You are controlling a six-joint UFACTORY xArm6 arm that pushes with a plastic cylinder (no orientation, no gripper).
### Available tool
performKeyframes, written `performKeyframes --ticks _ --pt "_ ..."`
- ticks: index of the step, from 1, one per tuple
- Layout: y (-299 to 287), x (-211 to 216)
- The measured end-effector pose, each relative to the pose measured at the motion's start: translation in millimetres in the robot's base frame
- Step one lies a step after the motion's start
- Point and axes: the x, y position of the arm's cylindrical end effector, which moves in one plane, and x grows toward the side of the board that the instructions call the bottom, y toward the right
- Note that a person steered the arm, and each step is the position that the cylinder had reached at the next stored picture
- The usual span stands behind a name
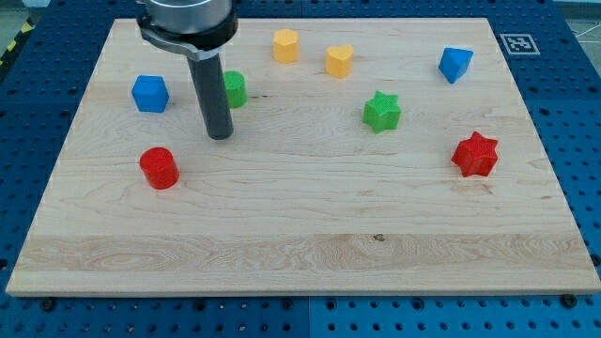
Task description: Push the green circle closer to the yellow hexagon
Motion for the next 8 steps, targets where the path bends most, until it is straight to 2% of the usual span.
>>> performKeyframes --ticks 1,2,5,8 --pt "-11 0" --pt "-7 -38" --pt "11 -51" --pt "32 -83"
